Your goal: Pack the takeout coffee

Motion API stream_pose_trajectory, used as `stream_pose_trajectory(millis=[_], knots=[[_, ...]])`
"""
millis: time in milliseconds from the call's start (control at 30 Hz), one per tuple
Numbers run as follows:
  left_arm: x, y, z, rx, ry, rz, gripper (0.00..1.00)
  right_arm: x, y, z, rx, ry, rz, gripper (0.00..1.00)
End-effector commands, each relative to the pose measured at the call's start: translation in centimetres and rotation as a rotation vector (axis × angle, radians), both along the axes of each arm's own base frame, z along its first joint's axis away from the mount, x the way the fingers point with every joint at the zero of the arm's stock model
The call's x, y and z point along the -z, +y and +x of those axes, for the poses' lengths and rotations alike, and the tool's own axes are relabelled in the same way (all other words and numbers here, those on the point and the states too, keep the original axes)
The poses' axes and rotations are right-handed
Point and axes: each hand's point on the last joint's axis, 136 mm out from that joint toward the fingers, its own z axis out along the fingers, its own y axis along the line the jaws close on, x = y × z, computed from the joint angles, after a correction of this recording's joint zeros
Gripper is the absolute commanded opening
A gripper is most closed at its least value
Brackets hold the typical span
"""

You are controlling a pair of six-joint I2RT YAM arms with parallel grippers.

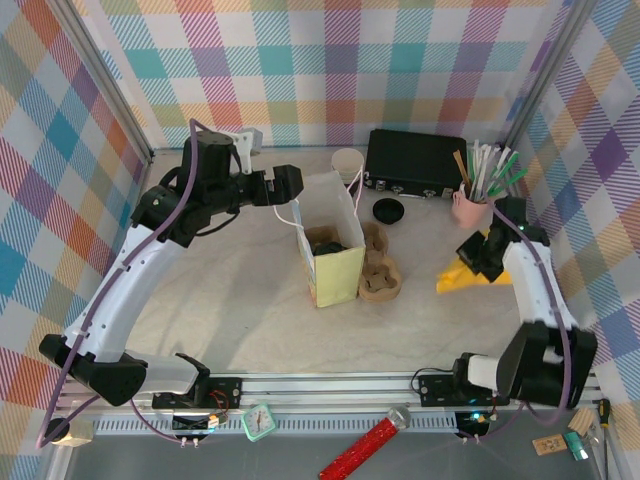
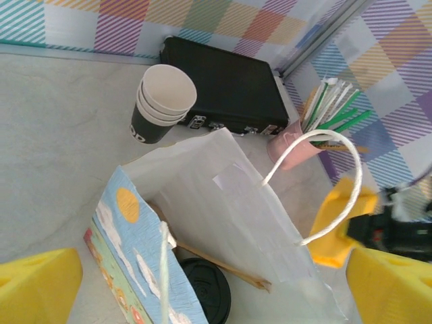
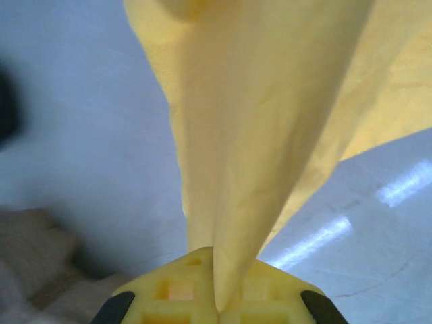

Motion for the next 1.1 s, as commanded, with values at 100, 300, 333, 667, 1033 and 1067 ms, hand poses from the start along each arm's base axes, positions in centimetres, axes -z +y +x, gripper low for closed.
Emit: stream_pose_trajectory(millis=[100,300,333,667,1033,1067], knots=[[-0.2,1.7,0.4,-0.119,-0.026,-0.005,1.00,-12.4,4.0,1.6,-0.207,-0.340,-0.015,0.02],[0.2,3.9,0.6,-0.236,-0.023,-0.006,1.00,-22.9,11.4,2.7,-0.486,-0.634,-0.016,0.03],[0.3,4.0,0.4,-0.242,-0.021,-0.011,1.00,-24.2,13.1,2.8,-0.553,-0.678,-0.010,0.03],[0.4,5.4,-0.6,-0.283,-0.018,-0.010,1.00,-26.7,26.6,0.8,-1.130,-0.732,-0.071,0.01],[0.4,6.2,-1.1,-0.304,-0.022,0.000,1.00,-20.5,32.9,-1.4,-1.456,-0.493,-0.186,0.02],[0.4,6.2,-1.1,-0.305,-0.021,0.000,1.00,-20.0,33.2,-1.6,-1.479,-0.473,-0.217,0.02]])
